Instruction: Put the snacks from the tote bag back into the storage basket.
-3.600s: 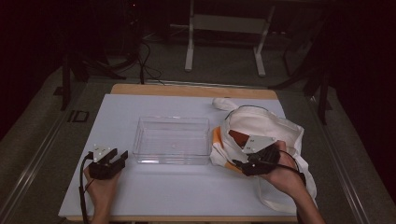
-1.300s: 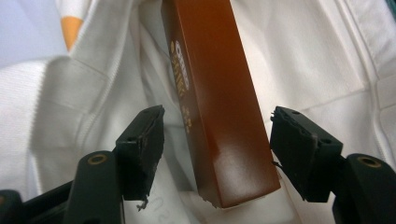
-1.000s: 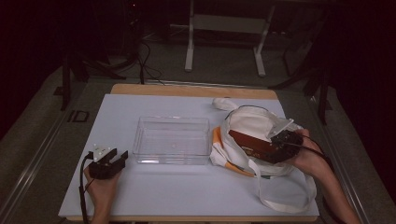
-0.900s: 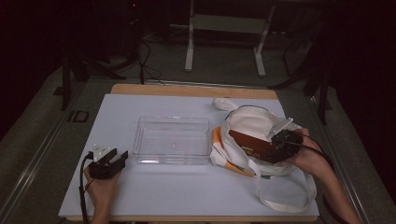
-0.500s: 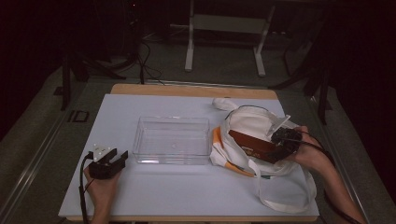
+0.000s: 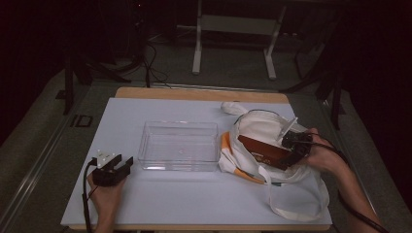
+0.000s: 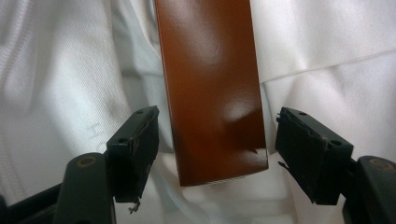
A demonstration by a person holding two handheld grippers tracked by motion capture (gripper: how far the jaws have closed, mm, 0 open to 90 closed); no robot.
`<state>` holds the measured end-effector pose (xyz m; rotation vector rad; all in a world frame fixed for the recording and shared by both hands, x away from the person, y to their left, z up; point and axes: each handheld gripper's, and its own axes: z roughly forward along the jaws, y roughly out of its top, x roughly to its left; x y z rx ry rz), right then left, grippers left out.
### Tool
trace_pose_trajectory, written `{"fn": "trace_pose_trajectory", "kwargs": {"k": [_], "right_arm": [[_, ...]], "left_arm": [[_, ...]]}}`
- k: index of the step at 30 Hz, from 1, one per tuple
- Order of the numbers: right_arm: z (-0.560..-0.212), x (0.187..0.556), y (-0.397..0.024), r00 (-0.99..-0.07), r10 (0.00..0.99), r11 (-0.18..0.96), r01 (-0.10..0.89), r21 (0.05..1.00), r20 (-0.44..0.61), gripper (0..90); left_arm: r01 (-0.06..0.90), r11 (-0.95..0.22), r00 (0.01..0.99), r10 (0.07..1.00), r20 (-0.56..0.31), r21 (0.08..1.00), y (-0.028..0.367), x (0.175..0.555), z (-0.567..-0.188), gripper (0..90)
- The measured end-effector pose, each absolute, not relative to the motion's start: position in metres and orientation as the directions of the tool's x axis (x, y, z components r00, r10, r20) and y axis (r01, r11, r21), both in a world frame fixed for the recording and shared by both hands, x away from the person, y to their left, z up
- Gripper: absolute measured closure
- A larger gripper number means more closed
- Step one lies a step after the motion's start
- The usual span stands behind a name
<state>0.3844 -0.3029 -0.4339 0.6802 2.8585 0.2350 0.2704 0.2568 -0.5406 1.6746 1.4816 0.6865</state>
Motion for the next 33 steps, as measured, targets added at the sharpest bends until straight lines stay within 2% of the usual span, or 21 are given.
{"fn": "trace_pose_trajectory", "kwargs": {"k": [24,33], "right_arm": [[-0.449,0.402,-0.297,-0.907,0.416,0.909,0.415,0.031,-0.063,36.1],[-0.455,0.406,-0.296,-0.907,0.42,0.908,0.42,0.007,-0.036,37.9]], "left_arm": [[0.558,-0.014,0.174,0.98,-0.1,0.83,0.257,0.27,-0.541,51.8],[0.558,-0.015,0.175,0.98,-0.1,0.83,0.257,0.27,-0.541,51.8]]}}
